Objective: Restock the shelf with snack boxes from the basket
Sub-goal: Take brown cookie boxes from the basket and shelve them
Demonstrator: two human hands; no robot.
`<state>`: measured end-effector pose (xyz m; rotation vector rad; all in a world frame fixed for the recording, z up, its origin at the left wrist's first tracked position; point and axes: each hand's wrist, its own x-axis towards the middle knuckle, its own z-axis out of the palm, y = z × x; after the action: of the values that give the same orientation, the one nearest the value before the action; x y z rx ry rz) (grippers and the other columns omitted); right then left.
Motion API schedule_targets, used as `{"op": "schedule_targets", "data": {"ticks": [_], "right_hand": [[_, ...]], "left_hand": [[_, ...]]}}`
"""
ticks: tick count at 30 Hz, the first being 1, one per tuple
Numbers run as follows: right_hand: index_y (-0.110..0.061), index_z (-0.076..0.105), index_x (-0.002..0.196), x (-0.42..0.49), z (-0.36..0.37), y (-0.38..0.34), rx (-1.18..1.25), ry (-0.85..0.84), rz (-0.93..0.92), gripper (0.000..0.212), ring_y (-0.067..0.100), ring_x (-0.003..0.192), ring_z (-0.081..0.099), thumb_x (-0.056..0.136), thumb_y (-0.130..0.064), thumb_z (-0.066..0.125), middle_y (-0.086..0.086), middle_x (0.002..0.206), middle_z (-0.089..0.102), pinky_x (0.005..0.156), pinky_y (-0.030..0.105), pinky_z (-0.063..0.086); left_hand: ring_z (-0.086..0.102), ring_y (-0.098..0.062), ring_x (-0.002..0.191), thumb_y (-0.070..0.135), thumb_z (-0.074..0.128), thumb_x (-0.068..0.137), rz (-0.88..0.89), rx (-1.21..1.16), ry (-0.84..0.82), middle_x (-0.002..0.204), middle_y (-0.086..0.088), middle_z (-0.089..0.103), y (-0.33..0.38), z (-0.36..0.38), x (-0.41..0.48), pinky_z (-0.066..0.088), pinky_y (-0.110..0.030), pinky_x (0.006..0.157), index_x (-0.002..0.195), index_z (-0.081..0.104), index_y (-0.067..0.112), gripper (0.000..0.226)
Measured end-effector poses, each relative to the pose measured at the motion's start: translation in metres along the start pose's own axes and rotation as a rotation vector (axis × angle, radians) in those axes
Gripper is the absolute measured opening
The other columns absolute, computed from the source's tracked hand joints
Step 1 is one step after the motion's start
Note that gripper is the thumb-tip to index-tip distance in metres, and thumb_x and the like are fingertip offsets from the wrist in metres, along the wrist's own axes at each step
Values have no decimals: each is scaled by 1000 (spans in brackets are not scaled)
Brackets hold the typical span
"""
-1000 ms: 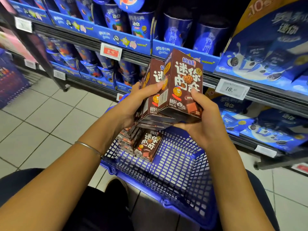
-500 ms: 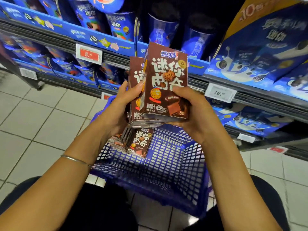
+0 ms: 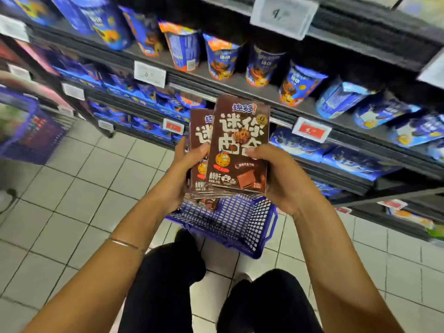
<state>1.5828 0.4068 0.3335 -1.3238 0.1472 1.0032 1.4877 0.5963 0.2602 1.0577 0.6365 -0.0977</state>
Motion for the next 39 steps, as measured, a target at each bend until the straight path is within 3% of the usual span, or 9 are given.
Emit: {"op": "schedule_targets", "data": {"ticks": [3,9,13,17,21,26,30,33,39], "right_hand": [[-14,66,113,-69,20,-55,-26,-4,-30,46,23,84,74,69,-24,72,7,104,77,67,36,62],[-12,62,124,-213,32,-159,-152,6,-173,62,28,95,72,66,-29,76,16,117,74,86,52,57],[-17,67,113,-291,27,-227,-173,34,-394,53,32,89,69,62,-32,77,20,114,72,86,55,53],[-22,72,109,-356,13,-280,-198,49,-634,50,34,98,65,62,-38,77,20,117,71,87,48,52],[-25,73,110,-401,4,-320,-211,16,-805,39,20,93,72,72,-29,77,8,112,76,74,32,57],[-25,69,118,-428,5,-357,-239,45,-899,41,31,108,72,78,-31,73,9,119,74,95,53,56],[-24,66,123,-435,14,-377,-285,96,-978,50,30,109,71,76,-39,74,8,120,74,95,51,56],[-24,65,124,-433,22,-386,-314,148,-1024,56,25,106,72,73,-45,73,4,119,74,90,49,55],[-19,64,124,-425,25,-391,-282,227,-1035,54,33,111,70,75,-40,72,8,119,74,100,67,45]], "left_hand": [[74,-30,117,54,83,70,76,17,6,136,-9,73,58,35,-59,59,-54,100,156,44,29,97],[80,-23,94,32,80,74,220,-20,-91,138,-16,71,161,130,-169,66,-37,68,157,46,21,90],[72,-25,102,44,98,46,398,101,-172,126,-28,68,233,208,-216,59,-45,96,158,45,8,129],[79,-26,89,25,78,68,515,36,-284,121,-17,77,281,266,-237,65,-37,66,151,51,3,90],[80,-22,94,25,79,67,687,20,-370,122,-5,79,324,310,-255,65,-36,67,150,52,16,88],[77,-34,105,38,81,61,763,22,-473,134,-14,73,370,342,-272,67,-46,75,149,54,20,94],[70,-48,118,40,80,62,777,62,-523,137,-22,70,403,353,-273,63,-53,87,152,52,18,97],[73,-43,111,40,80,60,776,75,-548,136,-23,70,419,356,-265,64,-50,85,152,52,17,99],[75,-36,107,41,83,58,739,79,-613,133,-15,74,433,363,-246,62,-51,89,158,45,24,108]]}}
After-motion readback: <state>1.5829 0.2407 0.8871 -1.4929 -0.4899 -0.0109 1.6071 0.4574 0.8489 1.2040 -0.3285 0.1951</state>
